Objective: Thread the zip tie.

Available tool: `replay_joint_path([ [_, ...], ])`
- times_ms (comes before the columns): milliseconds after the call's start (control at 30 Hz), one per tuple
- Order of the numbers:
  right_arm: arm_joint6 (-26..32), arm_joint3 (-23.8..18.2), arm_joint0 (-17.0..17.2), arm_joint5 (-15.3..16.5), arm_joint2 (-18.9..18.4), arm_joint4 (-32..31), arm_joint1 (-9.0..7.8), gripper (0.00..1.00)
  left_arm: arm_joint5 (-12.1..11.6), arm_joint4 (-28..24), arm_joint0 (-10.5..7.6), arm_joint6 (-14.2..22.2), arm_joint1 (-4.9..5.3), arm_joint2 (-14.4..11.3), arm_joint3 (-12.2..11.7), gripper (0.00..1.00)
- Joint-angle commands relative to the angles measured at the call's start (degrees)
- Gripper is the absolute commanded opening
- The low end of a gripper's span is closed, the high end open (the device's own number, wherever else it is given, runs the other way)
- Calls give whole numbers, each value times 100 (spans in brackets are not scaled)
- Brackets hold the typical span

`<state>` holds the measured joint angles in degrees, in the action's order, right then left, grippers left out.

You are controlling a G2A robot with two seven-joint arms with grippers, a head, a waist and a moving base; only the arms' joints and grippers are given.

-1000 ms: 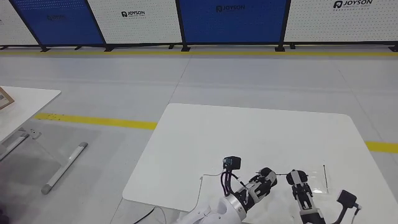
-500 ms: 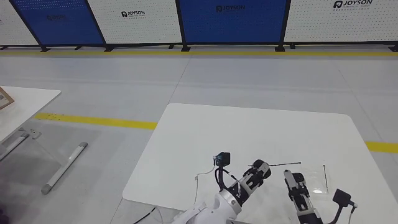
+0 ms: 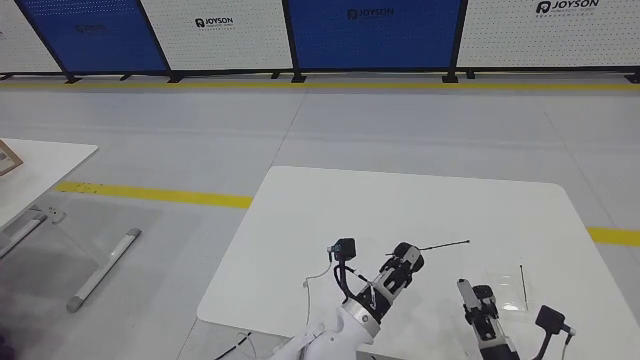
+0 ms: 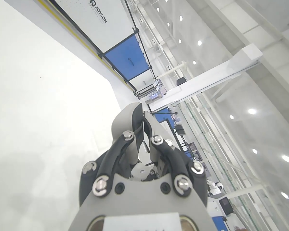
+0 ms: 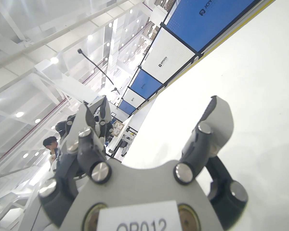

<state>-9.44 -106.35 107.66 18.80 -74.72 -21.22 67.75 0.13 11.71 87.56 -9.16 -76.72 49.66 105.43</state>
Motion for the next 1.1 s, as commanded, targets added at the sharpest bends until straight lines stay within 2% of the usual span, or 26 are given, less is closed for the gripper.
replay_joint_path([
  [0,-86,23,-51,-113,-25,-289,5,100,-89,-439,20,210,-3,45,73,0],
  [67,-103,56,-88,-168,-29,-553,5,100,-131,-636,47,310,11,156,139,0],
  [167,-75,152,-144,-325,-25,-1391,-10,100,-159,-745,133,512,40,236,287,0],
  [233,-91,200,-163,-407,47,-1724,-4,100,-116,-769,178,665,59,260,364,0],
  [333,-133,259,-201,-536,129,-2148,4,100,39,-689,188,699,68,266,382,0],
  [633,-98,272,-234,-513,131,-2091,8,100,40,-698,180,724,68,254,369,0],
  [733,41,331,-298,-452,103,-2346,-5,100,91,-757,125,920,63,176,349,0],
  [833,61,388,-342,-374,133,-2662,-13,100,119,-1100,59,1170,56,169,339,0],
  [1067,23,403,-347,-380,135,-2695,-11,100,129,-1143,45,1108,53,201,332,0],
])
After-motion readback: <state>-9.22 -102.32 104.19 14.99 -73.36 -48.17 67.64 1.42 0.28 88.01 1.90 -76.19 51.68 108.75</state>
